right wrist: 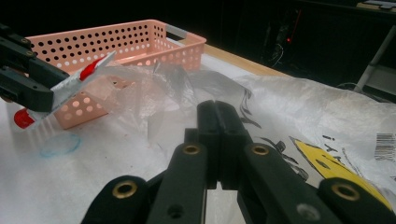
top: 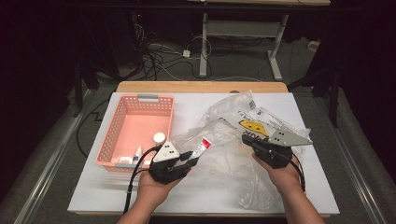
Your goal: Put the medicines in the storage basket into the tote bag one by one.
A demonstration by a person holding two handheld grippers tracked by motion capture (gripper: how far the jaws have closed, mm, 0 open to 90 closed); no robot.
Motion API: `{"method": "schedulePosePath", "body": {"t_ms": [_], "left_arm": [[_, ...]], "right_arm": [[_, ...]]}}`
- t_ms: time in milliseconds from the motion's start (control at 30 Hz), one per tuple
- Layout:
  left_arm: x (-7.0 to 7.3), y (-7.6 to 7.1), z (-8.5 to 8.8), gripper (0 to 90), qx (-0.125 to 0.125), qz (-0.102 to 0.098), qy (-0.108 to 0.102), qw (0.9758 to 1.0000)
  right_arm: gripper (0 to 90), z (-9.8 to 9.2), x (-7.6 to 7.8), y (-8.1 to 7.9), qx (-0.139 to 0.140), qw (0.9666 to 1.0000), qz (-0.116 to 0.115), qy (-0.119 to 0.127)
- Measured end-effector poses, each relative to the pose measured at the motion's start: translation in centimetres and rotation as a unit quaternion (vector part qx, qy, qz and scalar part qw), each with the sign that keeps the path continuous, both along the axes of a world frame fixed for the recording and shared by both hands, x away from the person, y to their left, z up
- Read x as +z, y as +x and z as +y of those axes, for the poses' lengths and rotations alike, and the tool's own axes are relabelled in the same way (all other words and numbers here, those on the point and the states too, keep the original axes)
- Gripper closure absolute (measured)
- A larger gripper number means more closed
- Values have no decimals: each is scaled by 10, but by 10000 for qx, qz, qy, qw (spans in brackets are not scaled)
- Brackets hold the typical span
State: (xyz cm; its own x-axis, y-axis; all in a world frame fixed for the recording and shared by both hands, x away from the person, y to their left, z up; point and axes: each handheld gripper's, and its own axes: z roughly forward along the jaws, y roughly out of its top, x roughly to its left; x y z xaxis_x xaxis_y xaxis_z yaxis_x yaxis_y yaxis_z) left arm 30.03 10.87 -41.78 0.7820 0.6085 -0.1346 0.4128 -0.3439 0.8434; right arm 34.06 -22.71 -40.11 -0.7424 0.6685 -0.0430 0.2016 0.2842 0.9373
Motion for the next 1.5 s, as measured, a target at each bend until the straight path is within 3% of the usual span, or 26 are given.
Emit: {"method": "schedulePosePath", "body": {"t_ms": [400,533,767,1067,1500], "left_arm": [[-2,8,-10,673,-73,1,110,9999],[-5,13,-22,673,-134,38,187,9997],[-15,24,-43,673,-121,132,121,9998],[-29,42,-72,673,-117,99,355,9993],[-40,67,-104,673,-115,174,344,9992]], "right_arm": [[900,5,5,-5,54,9999,-79,68],[900,5,5,-5,46,9999,-82,90],[900,5,5,-4,21,9999,-95,114],[900,3,7,-3,26,9998,-125,148],[900,2,10,-1,36,9996,-169,222]]}}
